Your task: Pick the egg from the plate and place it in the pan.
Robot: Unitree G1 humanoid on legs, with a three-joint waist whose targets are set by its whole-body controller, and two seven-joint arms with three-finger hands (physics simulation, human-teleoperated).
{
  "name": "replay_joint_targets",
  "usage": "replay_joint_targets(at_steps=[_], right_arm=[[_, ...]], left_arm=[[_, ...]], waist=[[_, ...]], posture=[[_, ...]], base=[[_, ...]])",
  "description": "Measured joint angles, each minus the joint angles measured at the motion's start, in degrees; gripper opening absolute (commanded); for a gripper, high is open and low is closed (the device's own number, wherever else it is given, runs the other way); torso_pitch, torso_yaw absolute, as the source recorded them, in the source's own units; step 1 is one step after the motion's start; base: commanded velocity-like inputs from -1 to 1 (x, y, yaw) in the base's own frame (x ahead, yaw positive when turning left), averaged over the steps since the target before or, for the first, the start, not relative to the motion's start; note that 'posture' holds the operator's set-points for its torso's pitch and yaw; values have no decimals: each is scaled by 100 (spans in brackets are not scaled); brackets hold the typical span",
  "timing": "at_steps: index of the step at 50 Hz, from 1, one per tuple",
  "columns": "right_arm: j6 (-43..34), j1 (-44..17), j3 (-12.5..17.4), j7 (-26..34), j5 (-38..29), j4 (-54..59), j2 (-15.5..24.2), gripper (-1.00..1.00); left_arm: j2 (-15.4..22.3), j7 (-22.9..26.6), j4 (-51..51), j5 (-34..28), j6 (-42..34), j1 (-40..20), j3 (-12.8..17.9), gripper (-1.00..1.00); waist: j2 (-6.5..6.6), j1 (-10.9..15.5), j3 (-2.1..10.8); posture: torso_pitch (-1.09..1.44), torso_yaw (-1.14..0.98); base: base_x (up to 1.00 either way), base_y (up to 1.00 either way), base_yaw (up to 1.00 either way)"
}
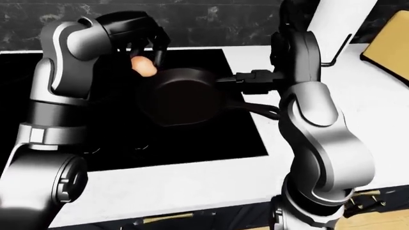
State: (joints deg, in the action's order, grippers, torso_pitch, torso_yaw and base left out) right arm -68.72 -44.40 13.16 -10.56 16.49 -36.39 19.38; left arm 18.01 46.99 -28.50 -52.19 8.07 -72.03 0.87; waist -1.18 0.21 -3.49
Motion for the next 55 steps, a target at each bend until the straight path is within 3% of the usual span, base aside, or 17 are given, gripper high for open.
replay_joint_targets(at_steps=[9,23,39,55], right_arm=[[17,-15,-3,20,-6,-14,25,100],[-38,-9,84,-19,-43,-13,31,100],[-46,-44,171,-74,75,-24,93,100],[-86,-75,189,-145,194,-39,145,100]], left_arm=[[-12,-11,-7,-9,-55,-42,11,-100],[-221,51,171,46,-143,-133,-72,-100],[-694,-538,-689,33,-64,-430,-247,-100],[-938,-1038,-1149,15,36,-389,-332,-100]], waist=[[-124,64,17],[-94,96,-11],[-111,74,18],[-149,82,57]], posture=[[0,0],[0,0],[0,0],[0,0]], base=[[0,0,0],[0,0,0],[0,0,0],[0,0,0]])
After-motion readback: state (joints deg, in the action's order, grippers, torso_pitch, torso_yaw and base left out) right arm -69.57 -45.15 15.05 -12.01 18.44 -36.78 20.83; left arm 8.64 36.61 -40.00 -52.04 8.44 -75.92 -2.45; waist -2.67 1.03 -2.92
